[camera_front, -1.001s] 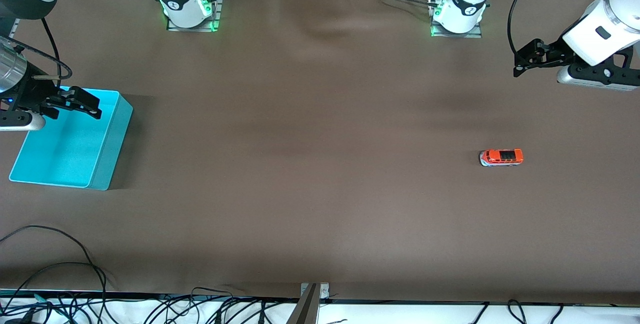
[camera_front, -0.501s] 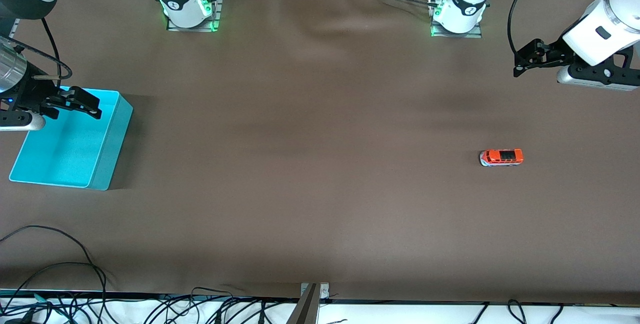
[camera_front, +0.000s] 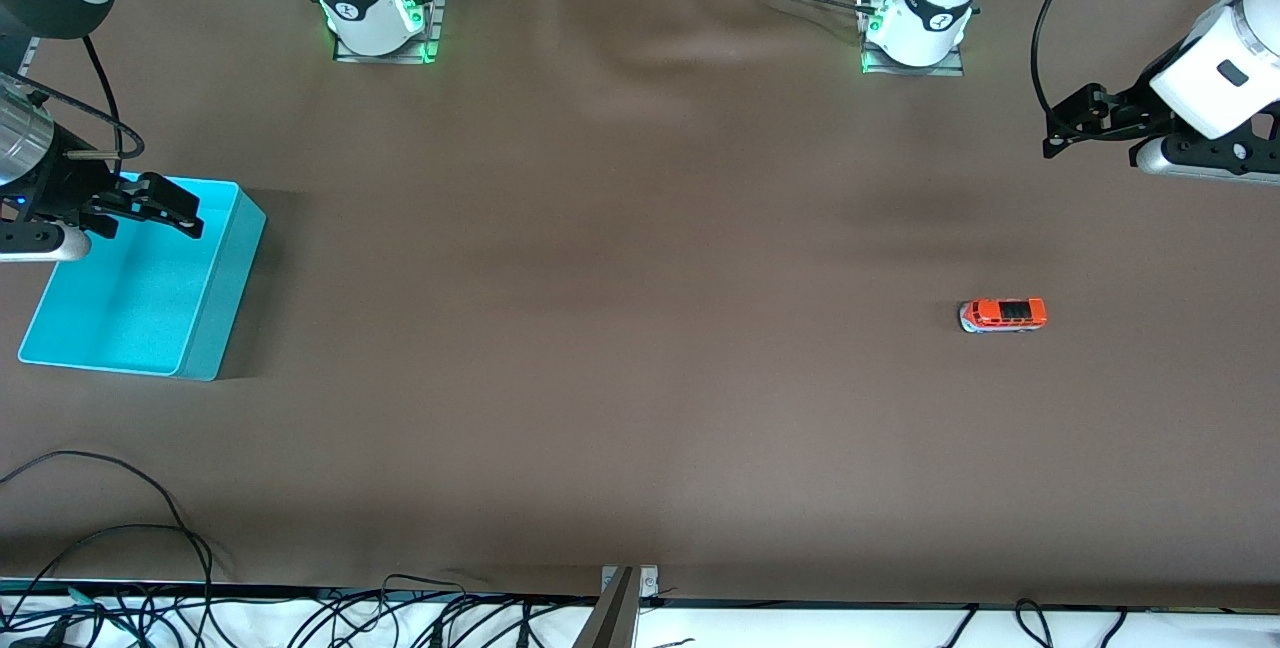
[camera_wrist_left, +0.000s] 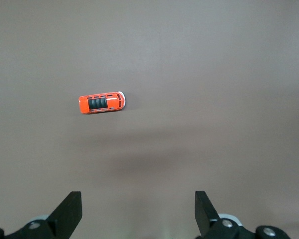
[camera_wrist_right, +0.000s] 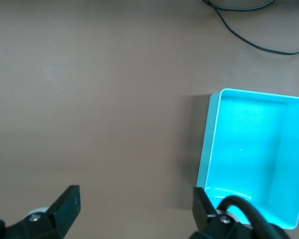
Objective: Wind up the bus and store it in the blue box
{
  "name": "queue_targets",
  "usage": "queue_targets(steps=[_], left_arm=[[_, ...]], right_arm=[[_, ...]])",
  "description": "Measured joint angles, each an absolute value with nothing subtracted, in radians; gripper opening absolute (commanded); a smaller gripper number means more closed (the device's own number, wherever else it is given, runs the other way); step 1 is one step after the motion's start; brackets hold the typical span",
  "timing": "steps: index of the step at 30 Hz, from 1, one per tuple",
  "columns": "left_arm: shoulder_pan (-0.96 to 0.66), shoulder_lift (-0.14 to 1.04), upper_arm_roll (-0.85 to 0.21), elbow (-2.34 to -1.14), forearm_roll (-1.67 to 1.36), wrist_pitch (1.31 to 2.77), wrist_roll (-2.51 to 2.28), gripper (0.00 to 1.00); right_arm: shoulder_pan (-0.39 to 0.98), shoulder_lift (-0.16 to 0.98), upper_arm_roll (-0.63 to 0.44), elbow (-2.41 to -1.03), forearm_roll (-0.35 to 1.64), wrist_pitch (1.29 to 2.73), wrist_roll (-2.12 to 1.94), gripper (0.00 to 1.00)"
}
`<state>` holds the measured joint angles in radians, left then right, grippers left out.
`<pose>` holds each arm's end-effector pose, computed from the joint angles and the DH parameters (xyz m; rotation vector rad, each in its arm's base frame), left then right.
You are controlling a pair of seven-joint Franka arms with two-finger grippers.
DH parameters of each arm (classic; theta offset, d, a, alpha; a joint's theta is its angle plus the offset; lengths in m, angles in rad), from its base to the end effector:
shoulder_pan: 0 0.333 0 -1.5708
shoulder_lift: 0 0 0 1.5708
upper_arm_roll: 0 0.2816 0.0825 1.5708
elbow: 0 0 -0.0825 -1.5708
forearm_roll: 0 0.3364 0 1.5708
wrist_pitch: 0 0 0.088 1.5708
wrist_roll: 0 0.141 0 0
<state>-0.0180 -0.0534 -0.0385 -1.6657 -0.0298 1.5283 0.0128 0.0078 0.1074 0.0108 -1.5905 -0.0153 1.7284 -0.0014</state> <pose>0.4817 -0.0320 0.5392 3.1110 -0.1076 -0.1318 0.5486 0.0081 0.5051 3.1273 0.0345 0.0479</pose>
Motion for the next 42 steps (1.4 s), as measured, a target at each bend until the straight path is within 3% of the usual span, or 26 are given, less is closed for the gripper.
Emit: queue_targets(steps=[24, 33, 42], left_arm=[[0.031, 0.081, -0.038, -1.666, 0.039, 1.543, 0.579, 1.00], [0.074, 0.127, -0.037, -1.720, 0.039, 1.666, 0.785, 1.00], [0.105, 0.131, -0.037, -1.897, 0.039, 1.908, 0.971, 1.00]], right_arm=[[0.008, 0.107, 0.011, -1.591, -0.015, 1.728, -0.001, 1.00], [0.008, 0.107, 0.011, -1.590, -0.015, 1.728, -0.001, 1.00], [0.008, 0.108, 0.011, -1.590, -0.015, 1.728, -0.001, 1.00]])
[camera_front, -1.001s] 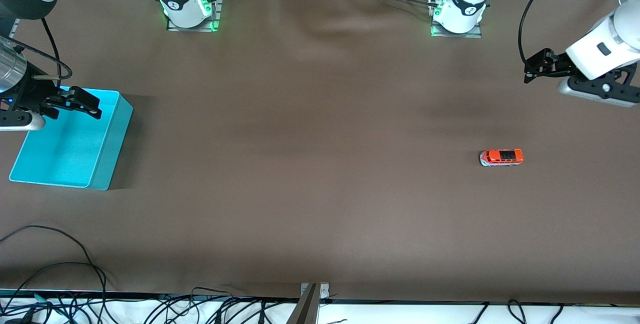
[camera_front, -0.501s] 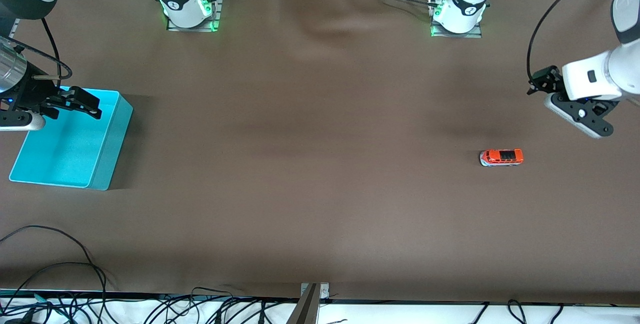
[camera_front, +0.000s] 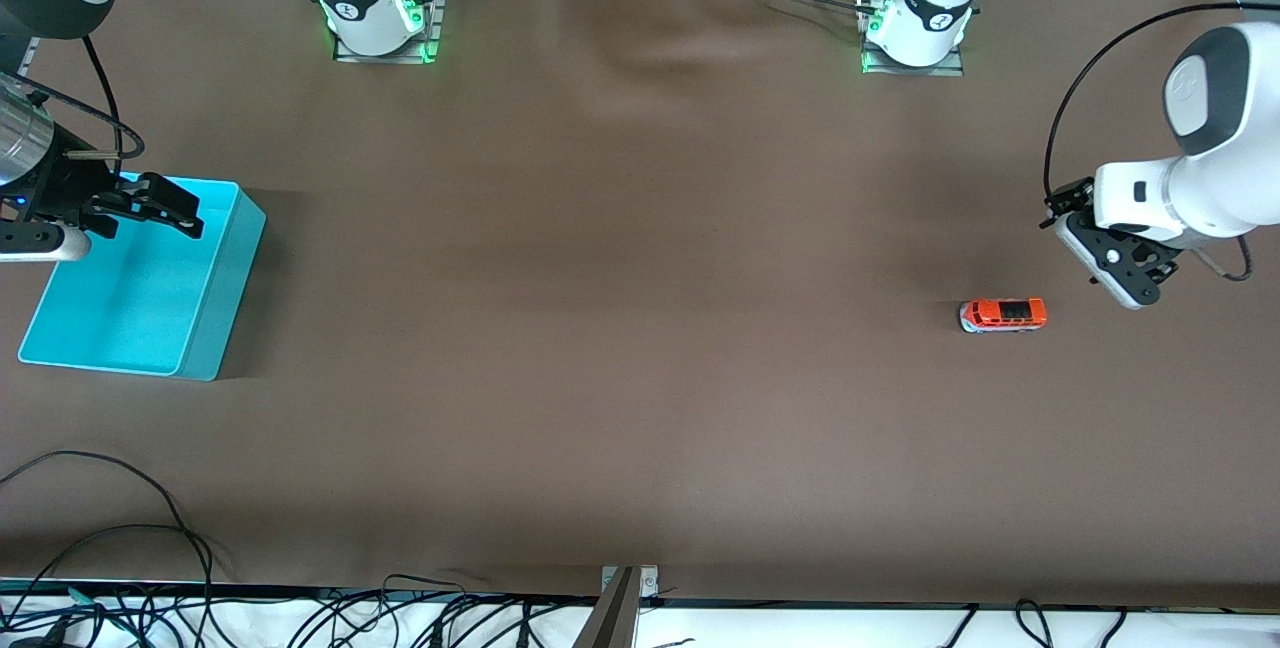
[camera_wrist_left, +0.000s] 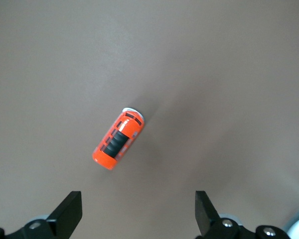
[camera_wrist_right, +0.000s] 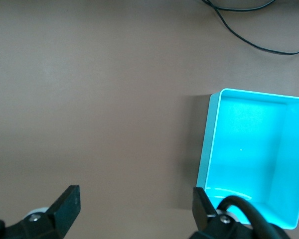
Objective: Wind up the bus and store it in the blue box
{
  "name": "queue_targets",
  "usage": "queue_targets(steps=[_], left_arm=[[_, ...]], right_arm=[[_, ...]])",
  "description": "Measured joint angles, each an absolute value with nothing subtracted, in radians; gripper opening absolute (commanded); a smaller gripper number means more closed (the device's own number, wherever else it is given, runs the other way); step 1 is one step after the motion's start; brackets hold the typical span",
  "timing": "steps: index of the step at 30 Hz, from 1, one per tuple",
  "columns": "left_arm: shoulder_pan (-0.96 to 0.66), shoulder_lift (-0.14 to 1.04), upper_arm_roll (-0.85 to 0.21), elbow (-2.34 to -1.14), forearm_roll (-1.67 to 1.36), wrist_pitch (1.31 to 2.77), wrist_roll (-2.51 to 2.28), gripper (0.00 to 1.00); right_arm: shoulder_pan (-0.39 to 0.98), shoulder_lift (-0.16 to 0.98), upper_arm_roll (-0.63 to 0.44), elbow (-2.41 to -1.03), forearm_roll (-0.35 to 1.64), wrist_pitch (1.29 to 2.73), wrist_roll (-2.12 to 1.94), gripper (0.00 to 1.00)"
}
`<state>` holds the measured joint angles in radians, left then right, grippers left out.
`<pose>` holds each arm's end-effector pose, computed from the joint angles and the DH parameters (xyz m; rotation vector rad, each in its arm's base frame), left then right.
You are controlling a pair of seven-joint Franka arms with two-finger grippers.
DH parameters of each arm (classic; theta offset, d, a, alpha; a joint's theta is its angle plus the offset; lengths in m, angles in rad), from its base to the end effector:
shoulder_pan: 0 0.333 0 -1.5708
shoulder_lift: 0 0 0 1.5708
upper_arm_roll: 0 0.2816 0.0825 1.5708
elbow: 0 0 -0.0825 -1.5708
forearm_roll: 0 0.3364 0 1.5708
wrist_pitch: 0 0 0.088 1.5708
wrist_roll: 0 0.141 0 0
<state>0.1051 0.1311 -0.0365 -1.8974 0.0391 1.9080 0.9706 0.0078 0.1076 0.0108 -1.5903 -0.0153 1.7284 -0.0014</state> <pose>0.5257 0.0406 0.3763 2.7828 -1.3738 -0.1865 0.5486 0.0081 0.5051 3.1273 0.0345 0.0479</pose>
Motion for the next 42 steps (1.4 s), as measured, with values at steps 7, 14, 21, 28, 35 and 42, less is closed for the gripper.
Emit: queue_targets(steps=[7, 14, 21, 28, 35, 42], left_arm=[[0.127, 0.138, -0.036, -2.039, 0.039, 2.104, 1.142, 1.00], [0.145, 0.193, -0.036, -2.134, 0.039, 2.273, 1.328, 1.00], [0.163, 0.290, -0.036, -2.141, 0.040, 2.372, 1.475, 1.00], [0.164, 0.359, -0.036, -2.140, 0.057, 2.473, 1.547, 1.00], [0.166, 0.390, -0.036, -2.138, 0.080, 2.533, 1.557, 1.00], [0.175, 0.414, -0.036, -2.138, 0.081, 2.550, 1.565, 0.86]], right_arm=[[0.008, 0.108, 0.011, -1.590, -0.015, 1.728, -0.001, 1.00], [0.008, 0.108, 0.011, -1.590, -0.015, 1.728, -0.001, 1.00], [0.008, 0.108, 0.011, -1.590, -0.015, 1.728, -0.001, 1.00], [0.008, 0.108, 0.011, -1.590, -0.015, 1.729, -0.001, 1.00], [0.008, 0.108, 0.011, -1.590, -0.015, 1.729, -0.001, 1.00], [0.008, 0.108, 0.011, -1.590, -0.015, 1.729, -0.001, 1.00]])
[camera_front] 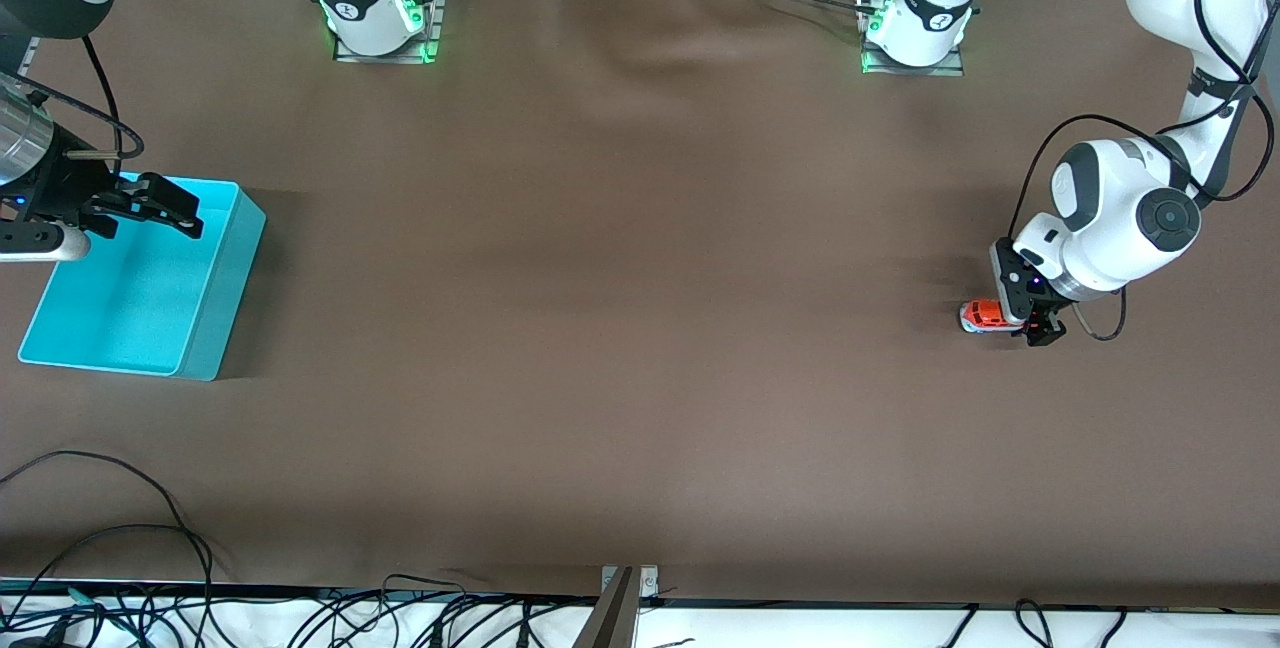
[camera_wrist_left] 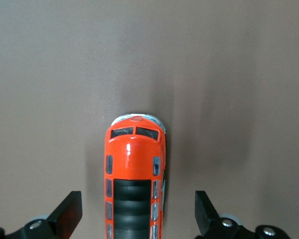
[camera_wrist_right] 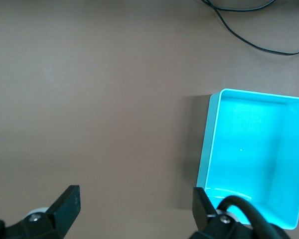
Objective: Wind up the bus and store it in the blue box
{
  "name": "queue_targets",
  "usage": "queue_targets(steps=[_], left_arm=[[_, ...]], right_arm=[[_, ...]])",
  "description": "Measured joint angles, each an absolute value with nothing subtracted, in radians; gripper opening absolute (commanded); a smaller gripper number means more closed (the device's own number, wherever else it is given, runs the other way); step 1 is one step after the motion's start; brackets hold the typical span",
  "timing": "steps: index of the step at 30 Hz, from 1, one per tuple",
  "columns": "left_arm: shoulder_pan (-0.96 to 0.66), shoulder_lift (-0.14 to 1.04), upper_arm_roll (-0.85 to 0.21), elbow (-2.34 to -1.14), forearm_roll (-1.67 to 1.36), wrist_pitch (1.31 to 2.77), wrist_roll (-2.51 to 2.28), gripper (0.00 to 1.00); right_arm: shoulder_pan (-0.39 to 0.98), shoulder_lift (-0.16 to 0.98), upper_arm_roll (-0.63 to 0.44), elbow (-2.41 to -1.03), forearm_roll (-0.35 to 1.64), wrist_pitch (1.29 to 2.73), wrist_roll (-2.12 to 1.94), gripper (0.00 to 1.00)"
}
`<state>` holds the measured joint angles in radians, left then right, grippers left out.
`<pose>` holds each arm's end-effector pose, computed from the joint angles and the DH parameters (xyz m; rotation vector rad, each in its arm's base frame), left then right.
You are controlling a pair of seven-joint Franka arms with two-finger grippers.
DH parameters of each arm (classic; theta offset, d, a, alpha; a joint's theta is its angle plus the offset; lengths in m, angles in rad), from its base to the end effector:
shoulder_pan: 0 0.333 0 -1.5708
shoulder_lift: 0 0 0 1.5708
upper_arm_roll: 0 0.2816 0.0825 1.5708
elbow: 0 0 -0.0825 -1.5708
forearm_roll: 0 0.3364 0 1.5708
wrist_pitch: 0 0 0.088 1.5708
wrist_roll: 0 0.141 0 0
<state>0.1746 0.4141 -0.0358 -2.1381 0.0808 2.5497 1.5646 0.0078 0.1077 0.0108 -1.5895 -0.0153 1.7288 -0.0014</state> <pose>0.5270 0.0735 0.1827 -2.2955 2.1169 0.0378 0.5488 0.0081 0.5054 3.1273 0.0345 0.0496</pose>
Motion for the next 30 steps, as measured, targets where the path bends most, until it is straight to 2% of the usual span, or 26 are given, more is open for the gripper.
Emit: queue_targets(steps=[1, 4, 6, 8, 10, 14, 30], left_arm=[[0.175, 0.416, -0.036, -2.138, 0.081, 2.550, 1.565, 0.83], [0.175, 0.423, -0.036, -2.138, 0.081, 2.550, 1.565, 0.53], [0.175, 0.428, -0.036, -2.138, 0.081, 2.552, 1.566, 0.42], [0.175, 0.431, -0.037, -2.138, 0.081, 2.554, 1.567, 0.25], [0.175, 0.433, -0.037, -2.137, 0.081, 2.556, 1.567, 0.16], [0.175, 0.435, -0.039, -2.134, 0.081, 2.560, 1.569, 0.12], [0.164, 0.435, -0.073, -2.134, 0.082, 2.560, 1.590, 0.07]], right_arm=[[0.008, 0.108, 0.011, -1.590, -0.015, 1.729, -0.001, 1.00], [0.008, 0.108, 0.011, -1.590, -0.015, 1.729, -0.001, 1.00], [0.008, 0.108, 0.011, -1.590, -0.015, 1.729, -0.001, 1.00], [0.008, 0.108, 0.011, -1.590, -0.015, 1.729, -0.001, 1.00], [0.008, 0.108, 0.011, -1.590, -0.015, 1.729, -0.001, 1.00], [0.008, 0.108, 0.011, -1.589, -0.015, 1.729, -0.001, 1.00], [0.008, 0.108, 0.011, -1.589, -0.015, 1.729, -0.001, 1.00]])
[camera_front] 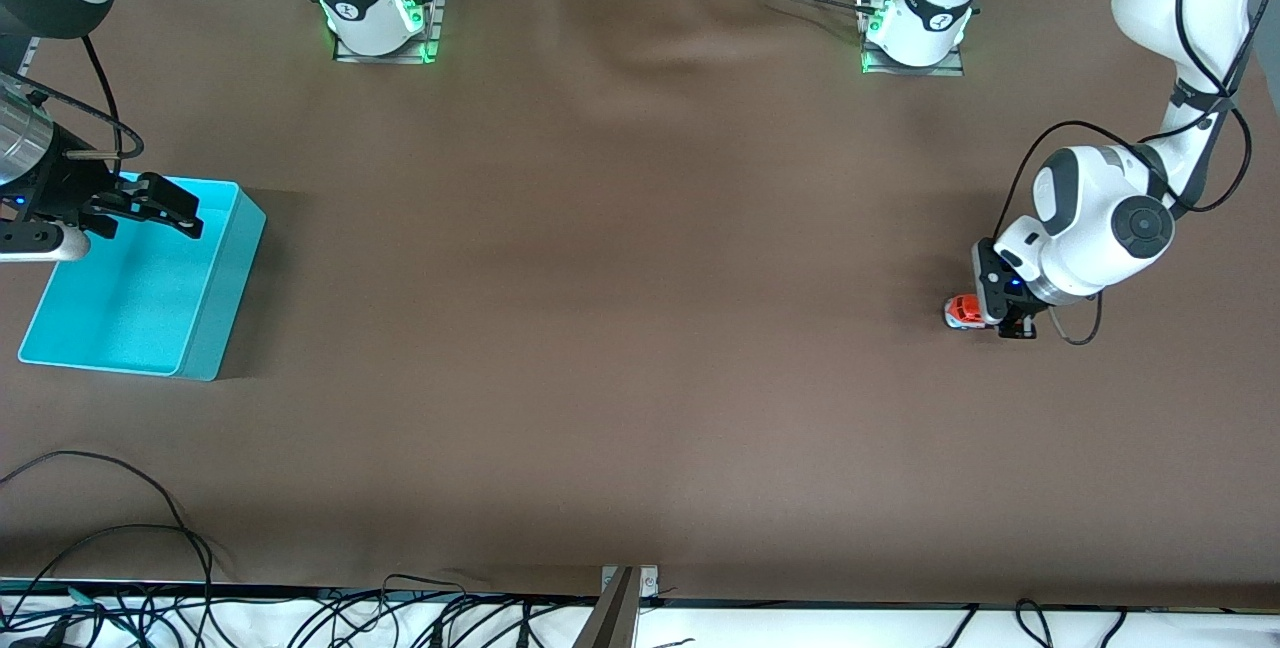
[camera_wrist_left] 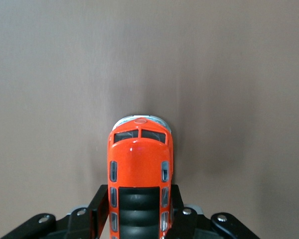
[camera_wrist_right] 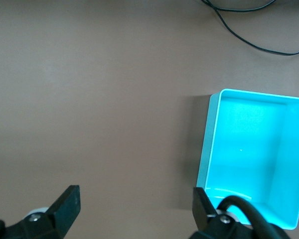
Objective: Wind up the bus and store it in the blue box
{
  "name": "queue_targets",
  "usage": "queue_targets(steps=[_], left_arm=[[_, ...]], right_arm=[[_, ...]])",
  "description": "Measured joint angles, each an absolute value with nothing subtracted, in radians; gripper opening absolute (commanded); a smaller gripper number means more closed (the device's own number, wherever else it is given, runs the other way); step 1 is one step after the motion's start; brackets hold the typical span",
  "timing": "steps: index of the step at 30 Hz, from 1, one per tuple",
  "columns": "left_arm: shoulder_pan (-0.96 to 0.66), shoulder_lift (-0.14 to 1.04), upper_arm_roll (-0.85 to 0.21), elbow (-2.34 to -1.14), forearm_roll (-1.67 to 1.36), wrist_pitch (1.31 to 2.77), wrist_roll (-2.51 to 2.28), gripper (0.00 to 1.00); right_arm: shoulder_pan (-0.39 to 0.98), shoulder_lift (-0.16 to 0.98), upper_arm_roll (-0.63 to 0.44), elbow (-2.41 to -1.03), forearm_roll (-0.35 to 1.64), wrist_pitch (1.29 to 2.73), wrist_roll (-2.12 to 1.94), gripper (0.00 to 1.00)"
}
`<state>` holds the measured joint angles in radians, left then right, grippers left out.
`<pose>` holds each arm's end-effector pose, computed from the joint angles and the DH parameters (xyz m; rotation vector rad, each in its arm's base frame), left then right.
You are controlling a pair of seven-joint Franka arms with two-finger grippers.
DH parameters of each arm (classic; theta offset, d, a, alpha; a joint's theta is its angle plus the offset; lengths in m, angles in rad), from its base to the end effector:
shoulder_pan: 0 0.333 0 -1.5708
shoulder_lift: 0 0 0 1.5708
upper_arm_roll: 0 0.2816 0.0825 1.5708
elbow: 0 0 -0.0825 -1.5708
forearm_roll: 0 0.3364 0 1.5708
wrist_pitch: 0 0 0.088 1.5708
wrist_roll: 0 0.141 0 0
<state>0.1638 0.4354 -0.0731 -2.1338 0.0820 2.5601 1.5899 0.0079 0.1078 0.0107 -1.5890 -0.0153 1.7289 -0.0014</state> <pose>0.5299 0.0472 0.1743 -2.2291 2.2079 0.0237 0.5488 0.0081 0.5056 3.1273 0.0345 0.0504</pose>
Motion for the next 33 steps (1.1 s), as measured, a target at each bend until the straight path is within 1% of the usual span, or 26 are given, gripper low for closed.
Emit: queue_targets(steps=[5, 13, 16, 33], left_arm=[[0.157, 0.436, -0.094, -2.134, 0.082, 2.560, 1.589, 0.07], [0.162, 0.438, -0.093, -2.133, 0.082, 2.563, 1.589, 0.07], [0.180, 0.439, -0.092, -2.133, 0.082, 2.569, 1.589, 0.05], [0.317, 0.454, -0.092, -2.112, 0.082, 2.574, 1.617, 0.05]], right_arm=[[0.008, 0.108, 0.011, -1.589, -0.015, 1.729, -0.001, 1.00], [0.008, 0.108, 0.011, -1.589, -0.015, 1.729, -0.001, 1.00], [0.008, 0.108, 0.011, -1.589, -0.015, 1.729, -0.001, 1.00], [0.008, 0.108, 0.011, -1.589, -0.015, 1.729, -0.001, 1.00]])
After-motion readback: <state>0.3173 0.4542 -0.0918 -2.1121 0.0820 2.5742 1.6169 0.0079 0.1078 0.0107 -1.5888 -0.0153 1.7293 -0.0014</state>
